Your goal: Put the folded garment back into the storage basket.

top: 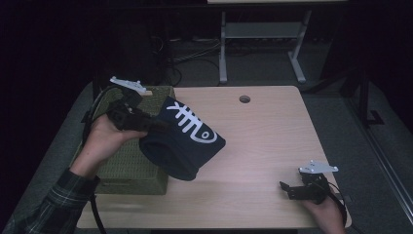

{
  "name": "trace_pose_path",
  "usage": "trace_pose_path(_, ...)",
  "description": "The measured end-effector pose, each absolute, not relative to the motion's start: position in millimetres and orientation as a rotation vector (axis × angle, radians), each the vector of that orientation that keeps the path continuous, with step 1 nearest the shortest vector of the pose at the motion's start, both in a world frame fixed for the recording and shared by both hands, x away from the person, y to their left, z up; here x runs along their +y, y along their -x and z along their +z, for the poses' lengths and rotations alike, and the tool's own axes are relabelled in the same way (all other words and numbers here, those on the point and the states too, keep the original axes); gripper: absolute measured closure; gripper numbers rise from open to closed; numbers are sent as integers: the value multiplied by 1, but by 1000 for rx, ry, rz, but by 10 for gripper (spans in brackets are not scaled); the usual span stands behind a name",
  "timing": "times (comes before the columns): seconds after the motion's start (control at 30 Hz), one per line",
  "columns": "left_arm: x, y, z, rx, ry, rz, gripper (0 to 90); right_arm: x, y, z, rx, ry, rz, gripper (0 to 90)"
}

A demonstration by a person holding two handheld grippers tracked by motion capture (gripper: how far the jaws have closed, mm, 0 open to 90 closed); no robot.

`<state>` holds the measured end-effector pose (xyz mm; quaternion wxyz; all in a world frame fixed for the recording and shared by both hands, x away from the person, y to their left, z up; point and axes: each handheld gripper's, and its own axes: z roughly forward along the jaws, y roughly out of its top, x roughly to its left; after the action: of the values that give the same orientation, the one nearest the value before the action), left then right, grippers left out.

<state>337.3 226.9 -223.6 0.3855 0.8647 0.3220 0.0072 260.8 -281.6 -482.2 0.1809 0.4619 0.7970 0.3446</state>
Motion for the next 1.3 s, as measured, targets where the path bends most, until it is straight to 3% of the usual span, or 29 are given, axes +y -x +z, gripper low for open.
trace_pose_path(0.73, 303, -322, -189, 945, -2083, 122, 703, -281, -261, -482, 2241, -1316, 971, 95)
trace_pose_path(1.3, 353, -323, -201, 1086, -2023, 157, 704, -281, -261, -482, 2237, -1321, 969, 95)
